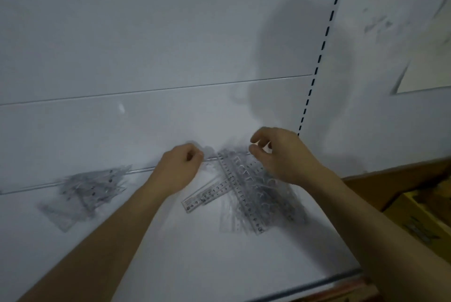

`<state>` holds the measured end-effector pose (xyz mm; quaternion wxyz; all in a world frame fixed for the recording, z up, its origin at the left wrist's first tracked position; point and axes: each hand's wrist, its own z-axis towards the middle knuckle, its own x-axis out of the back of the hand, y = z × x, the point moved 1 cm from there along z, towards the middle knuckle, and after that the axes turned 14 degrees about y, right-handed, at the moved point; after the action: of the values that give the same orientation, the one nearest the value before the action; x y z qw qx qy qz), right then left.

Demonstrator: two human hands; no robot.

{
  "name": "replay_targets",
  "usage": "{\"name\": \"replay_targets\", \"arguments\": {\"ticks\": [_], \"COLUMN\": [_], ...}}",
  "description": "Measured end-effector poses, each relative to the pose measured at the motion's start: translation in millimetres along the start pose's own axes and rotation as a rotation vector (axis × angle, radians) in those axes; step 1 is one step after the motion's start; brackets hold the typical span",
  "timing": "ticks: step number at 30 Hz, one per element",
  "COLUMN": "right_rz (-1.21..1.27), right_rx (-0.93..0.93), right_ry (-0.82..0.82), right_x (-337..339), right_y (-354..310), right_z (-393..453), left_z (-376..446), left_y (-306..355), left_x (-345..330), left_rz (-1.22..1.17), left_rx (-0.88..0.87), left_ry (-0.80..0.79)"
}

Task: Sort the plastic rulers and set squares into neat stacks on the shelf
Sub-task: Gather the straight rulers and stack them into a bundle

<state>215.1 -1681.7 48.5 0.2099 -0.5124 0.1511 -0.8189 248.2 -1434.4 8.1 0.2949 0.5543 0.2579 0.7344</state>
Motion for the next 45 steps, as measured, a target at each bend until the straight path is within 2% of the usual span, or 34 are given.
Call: {"name": "replay_targets", "arguments": {"ticks": [4,7,10,20,28,34,41,45], "right_rz": [0.039,-0.069,-0.133,0.047,0.050,0.255,0.794,1.070], "right_rx": [0.117,0.172,0.194,0.070,0.038,-0.117,-0.387,-0.493], "right_ry": [-0.135,-0.185,-0.222,-0.165,-0.155,-0.158,-0.190,-0.172], "right_x": [-20.6,-38.6,-45.3,-51.0,-54.0,-47.9,-21.9,-12.3], "right_y": [-19.8,-19.7,-14.4,-9.7,-10.5,-8.7,-12.3,-23.8], "right_z": [21.9,19.3,15.5,14.8,13.0,19.2,22.4,31.5], "left_z": [-5.3,-12.0,-15.0,-20.3,-19.0,-19.9,-25.0,-27.2], "left_y": [7.6,5.4,2.0,10.3,7.3,7.2,16.5,23.6], "left_x": [-15.2,-16.6,-11.8,-22.6,-22.8,-22.6,-16.2,-13.6], "left_rz": [-0.087,-0.117,-0.169,-0.135,-0.155,-0.198,-0.359,-0.509], "left_rx": [0.076,0.027,-0.004,-0.136,-0.076,-0.052,-0.047,-0.054], "left_ry": [0.182,0.300,0.342,0.203,0.212,0.236,0.321,0.295]}}
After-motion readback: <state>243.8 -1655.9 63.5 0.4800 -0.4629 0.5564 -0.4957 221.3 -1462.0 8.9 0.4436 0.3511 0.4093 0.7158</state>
